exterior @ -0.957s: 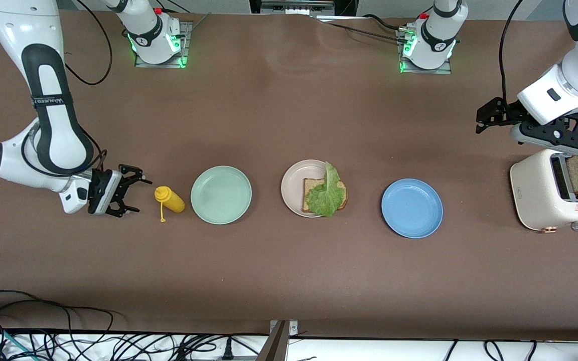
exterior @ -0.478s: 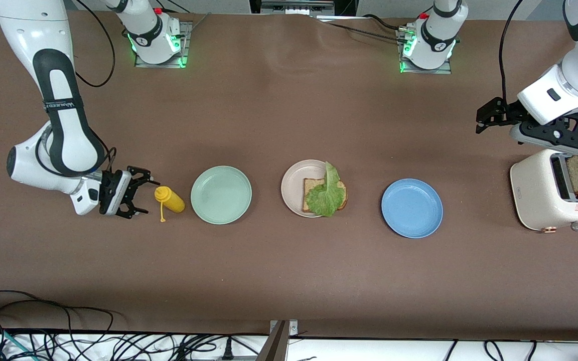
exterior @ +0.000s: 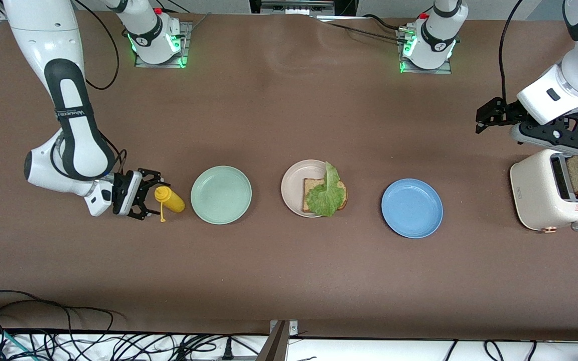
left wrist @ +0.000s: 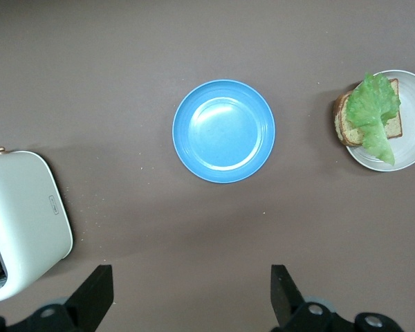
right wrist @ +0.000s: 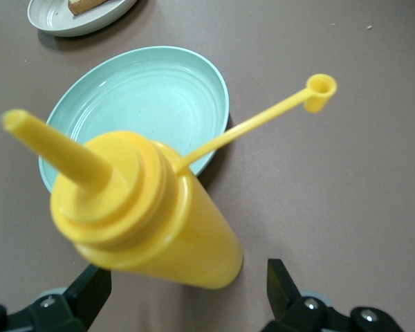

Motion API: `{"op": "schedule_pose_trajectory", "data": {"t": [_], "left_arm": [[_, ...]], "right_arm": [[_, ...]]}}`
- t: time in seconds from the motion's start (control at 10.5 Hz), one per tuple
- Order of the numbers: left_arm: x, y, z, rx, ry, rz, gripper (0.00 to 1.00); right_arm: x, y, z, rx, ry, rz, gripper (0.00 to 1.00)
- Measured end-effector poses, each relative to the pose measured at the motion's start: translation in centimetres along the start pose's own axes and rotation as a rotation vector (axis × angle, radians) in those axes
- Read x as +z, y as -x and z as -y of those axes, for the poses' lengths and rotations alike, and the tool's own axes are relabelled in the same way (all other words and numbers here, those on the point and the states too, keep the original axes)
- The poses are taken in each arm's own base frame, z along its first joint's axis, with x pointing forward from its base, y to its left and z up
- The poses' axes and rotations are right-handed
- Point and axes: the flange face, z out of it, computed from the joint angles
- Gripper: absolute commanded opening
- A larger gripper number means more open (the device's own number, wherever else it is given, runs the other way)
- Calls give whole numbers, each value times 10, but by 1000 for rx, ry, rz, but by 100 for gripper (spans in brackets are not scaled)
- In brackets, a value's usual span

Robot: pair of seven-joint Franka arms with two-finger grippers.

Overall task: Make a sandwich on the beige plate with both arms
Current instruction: 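Grasp the yellow squeeze bottle with the right gripper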

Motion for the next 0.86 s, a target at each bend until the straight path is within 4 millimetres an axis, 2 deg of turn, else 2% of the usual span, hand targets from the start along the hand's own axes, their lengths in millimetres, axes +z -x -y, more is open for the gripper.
{"op": "schedule_pose_trajectory", "data": {"t": [0.19, 0.29, 0.38, 0.48, 0.67, 0.77, 0.86], "left_arm": [[0, 0, -2, 4, 0, 0, 100], [-1, -1, -4, 8, -1, -3, 100], [-3, -1, -5, 9, -1, -5, 100], [-3, -1, -5, 9, -1, -7, 100], [-4, -1, -3, 6, -1, -8, 100], [-4, -1, -3, 6, -1, -8, 100], [-4, -1, -3, 6, -1, -8, 100]], "right_arm": [[5, -4, -1, -7, -2, -1, 100], [6, -7, -2, -12, 0, -2, 94], [7, -9, -2, -15, 1, -2, 79], [9, -10, -2, -17, 5, 0, 55], [14, -12, -1, -22, 12, 5, 19], [16, -13, -1, -22, 12, 5, 7], [17, -14, -1, -23, 12, 4, 7]]}}
